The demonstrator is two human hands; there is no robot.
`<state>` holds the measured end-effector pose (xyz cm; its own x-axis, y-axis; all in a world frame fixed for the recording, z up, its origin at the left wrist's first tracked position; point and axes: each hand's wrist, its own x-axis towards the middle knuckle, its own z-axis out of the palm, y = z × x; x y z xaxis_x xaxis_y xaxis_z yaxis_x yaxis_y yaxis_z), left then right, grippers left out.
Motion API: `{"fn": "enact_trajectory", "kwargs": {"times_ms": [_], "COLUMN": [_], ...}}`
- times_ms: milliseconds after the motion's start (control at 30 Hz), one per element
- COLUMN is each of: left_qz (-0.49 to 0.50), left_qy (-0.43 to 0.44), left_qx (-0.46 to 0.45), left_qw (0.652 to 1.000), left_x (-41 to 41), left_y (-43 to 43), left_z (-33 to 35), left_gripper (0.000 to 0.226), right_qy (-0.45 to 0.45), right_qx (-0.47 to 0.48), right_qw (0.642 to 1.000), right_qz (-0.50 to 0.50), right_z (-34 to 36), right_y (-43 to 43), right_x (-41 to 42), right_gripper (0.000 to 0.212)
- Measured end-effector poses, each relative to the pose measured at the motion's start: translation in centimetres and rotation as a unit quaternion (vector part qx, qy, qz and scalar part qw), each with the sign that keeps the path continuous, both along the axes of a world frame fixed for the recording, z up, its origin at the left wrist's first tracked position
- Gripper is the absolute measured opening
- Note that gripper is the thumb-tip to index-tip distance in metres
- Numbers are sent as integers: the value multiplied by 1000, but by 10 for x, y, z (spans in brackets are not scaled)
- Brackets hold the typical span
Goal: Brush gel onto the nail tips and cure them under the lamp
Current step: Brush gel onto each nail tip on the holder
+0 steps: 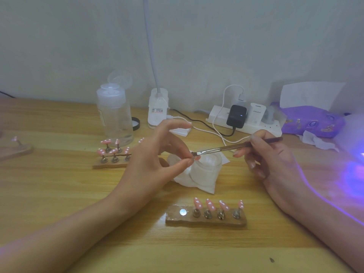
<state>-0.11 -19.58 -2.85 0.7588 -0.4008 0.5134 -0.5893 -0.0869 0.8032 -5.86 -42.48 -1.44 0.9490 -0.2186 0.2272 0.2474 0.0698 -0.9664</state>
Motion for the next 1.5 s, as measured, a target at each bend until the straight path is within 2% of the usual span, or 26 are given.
{"fn": "enact_trajectory", "kwargs": {"times_ms": [133, 300, 467, 567, 700, 833, 967, 1167, 1300, 1500], "left_qz": [0, -4, 8, 5, 0, 1, 1, 3, 6, 6], "left_qy": [-3, -1, -6, -6, -9, -8, -7, -9, -3, -2], "left_qx": [1, -6, 3, -1, -3, -1, -2, 3, -1, 2], "left_qw": [1000, 1000, 1000, 1000, 1000, 1000, 1000, 1000, 1000, 1000], "left_x": [0, -3, -3, -5, -6, -7, -7, -7, -6, -5], "left_y": [1, 0, 1, 0, 1, 0, 0, 0, 1, 1], "left_z": [0, 2, 3, 5, 6, 6, 6, 6, 5, 4], "left_gripper": [54, 52, 51, 48, 49, 47, 46, 45, 48, 49], "right_qy": [11, -12, 9, -10, -2, 9, -9, 9, -19, -16], "right_qx": [25, 0, 24, 30, 1, 28, 8, 32, 9, 17], "right_qw": [999, 1000, 999, 999, 1000, 999, 1000, 999, 1000, 999], "right_qz": [-35, 10, -27, -14, -1, -37, 3, -32, -2, -49], "right_z": [1, 0, 0, 0, 2, 1, 1, 2, 2, 1], "right_y": [-2, 0, -2, -3, 1, -2, 1, -1, 2, -2], "right_x": [-1, -2, -1, -2, -1, -1, -3, -2, -3, -3], "right_gripper": [17, 19, 18, 16, 20, 28, 23, 19, 21, 30]}}
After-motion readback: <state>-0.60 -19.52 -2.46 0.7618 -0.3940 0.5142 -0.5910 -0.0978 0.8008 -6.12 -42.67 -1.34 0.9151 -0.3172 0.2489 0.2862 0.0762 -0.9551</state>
